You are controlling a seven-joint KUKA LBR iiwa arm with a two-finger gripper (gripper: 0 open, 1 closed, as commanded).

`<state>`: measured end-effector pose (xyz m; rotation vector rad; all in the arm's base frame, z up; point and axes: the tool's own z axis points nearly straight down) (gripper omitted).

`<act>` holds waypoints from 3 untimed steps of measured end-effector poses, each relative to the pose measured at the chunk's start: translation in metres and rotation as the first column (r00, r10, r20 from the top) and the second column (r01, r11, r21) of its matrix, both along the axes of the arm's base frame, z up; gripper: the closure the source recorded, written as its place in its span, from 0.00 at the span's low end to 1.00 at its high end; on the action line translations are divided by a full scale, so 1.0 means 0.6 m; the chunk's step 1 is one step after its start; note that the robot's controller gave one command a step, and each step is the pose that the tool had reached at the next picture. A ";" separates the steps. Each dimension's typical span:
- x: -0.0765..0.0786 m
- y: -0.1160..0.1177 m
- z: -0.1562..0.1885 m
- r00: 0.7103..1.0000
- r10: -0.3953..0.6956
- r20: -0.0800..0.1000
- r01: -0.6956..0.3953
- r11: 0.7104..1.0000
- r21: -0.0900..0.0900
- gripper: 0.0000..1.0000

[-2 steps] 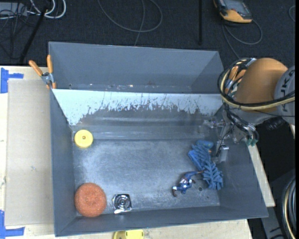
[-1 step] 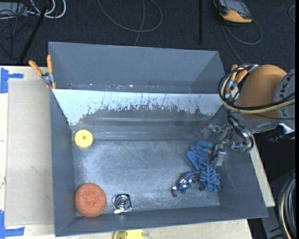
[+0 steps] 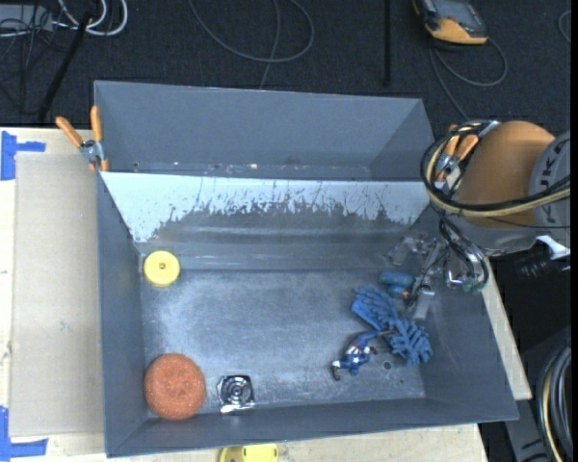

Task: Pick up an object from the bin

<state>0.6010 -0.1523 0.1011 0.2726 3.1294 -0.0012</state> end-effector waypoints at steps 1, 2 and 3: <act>0.002 0.018 -0.022 0.982 0.191 0.001 -0.191 0.982 0.001 0.00; -0.054 0.049 -0.035 0.957 0.290 0.015 -0.290 0.957 -0.007 1.00; -0.062 0.053 -0.037 0.916 0.402 0.016 -0.402 0.916 -0.009 1.00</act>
Offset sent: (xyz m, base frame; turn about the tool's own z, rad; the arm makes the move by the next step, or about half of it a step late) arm -0.0541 0.0365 -0.0311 -0.5118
